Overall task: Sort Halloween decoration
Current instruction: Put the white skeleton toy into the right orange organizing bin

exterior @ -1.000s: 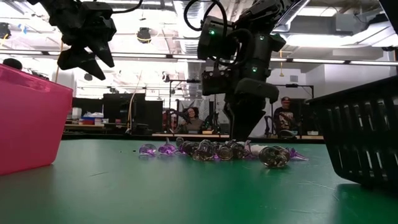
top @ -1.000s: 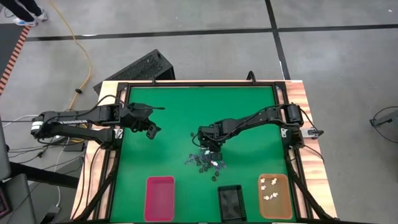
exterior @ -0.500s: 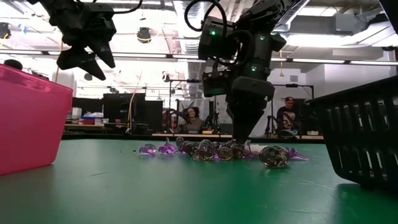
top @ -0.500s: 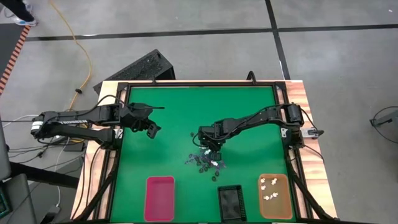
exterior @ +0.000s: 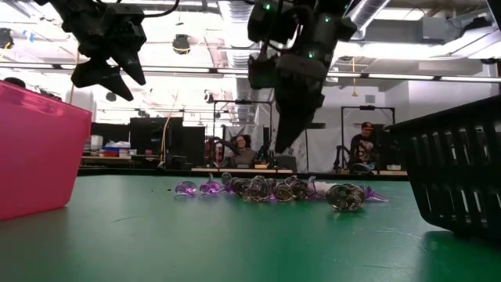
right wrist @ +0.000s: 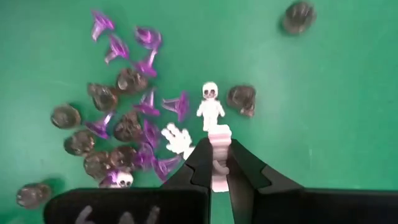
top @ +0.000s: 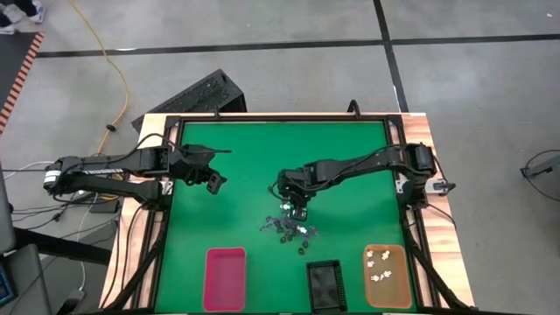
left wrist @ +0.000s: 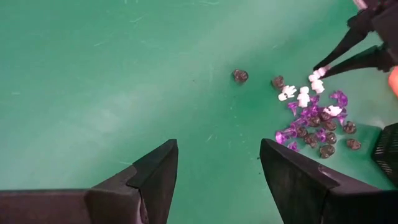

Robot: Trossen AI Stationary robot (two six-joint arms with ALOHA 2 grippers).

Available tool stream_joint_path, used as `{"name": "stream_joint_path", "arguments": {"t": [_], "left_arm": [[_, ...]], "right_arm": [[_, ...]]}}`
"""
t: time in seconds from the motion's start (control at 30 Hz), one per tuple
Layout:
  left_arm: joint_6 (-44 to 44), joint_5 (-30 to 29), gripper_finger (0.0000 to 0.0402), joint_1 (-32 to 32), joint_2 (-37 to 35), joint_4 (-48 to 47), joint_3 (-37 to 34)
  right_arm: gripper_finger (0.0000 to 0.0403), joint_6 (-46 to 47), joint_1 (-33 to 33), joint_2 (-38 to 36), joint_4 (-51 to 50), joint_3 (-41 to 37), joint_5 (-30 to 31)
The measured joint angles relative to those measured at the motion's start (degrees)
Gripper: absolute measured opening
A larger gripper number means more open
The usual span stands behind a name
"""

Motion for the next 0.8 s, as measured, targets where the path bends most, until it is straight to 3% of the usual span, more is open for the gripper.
{"name": "stream_joint_path", "arguments": {"t": [0.53, 0.8], "left_arm": [[0.0, -2.4, 0.0219, 0.0, 0.0, 0.1, 0.0], [-1.1, -2.2, 0.0219, 0.0, 0.0, 0.1, 0.0]], "right_arm": [[0.005, 10.7, 3.2, -9.8, -7.9, 0.8, 0.2], [0.005, 26.3, 12.7, -14.9, -23.2, 0.8, -3.4]]}}
